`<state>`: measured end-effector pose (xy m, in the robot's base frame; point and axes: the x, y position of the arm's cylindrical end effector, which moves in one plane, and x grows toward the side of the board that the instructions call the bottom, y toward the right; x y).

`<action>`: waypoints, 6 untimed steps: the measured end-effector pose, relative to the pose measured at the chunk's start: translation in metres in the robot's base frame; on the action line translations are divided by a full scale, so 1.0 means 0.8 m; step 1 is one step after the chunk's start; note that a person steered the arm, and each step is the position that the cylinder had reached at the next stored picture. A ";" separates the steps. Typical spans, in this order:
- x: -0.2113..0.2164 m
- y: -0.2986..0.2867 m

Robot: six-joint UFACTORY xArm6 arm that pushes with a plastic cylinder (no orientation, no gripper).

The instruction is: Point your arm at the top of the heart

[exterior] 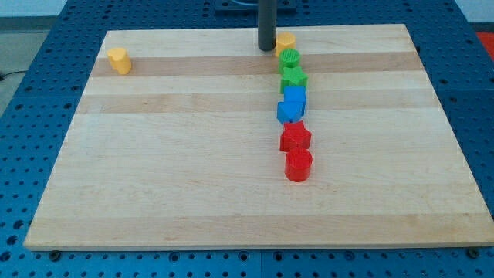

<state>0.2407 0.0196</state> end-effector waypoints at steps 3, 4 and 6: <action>-0.008 0.040; -0.008 -0.113; -0.018 -0.341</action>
